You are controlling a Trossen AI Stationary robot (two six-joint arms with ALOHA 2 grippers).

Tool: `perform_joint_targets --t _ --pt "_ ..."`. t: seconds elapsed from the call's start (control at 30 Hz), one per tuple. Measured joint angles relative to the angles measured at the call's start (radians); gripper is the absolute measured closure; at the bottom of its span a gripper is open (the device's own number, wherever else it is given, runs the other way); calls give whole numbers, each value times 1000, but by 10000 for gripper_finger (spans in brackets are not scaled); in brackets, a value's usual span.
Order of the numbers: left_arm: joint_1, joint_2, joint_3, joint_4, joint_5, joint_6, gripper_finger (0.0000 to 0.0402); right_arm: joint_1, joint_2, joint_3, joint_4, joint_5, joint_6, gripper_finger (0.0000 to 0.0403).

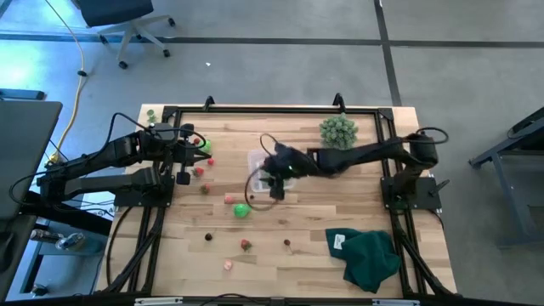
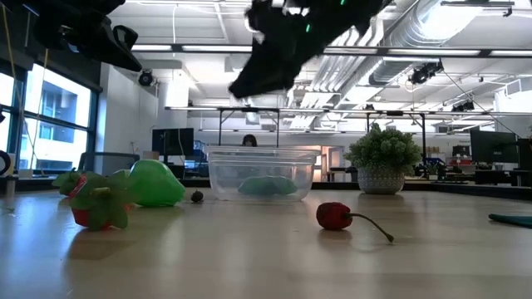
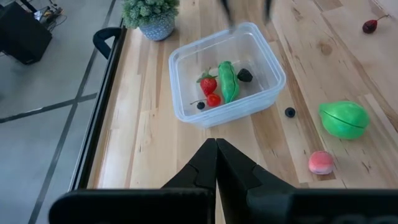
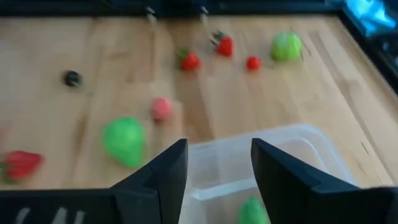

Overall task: Pick and placing Produce into tupperware
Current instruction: Put the red cherry into the transparent bin

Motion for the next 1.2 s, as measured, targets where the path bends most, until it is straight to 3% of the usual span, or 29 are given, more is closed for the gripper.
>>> perform_joint_targets --t 0.3,0.47,0.77,1.03,1.2 --pt "0 0 0 0 0 0 401 246 -44 -4 -104 376 137 234" --pt "0 0 0 0 0 0 401 384 -43 -102 -71 483 290 234" --pt "0 0 0 0 0 0 401 584 -43 -291 69 505 645 234" --pt "0 0 0 0 0 0 401 626 -16 -407 323 500 665 234" --pt "0 0 0 0 0 0 401 609 80 -410 452 450 545 234"
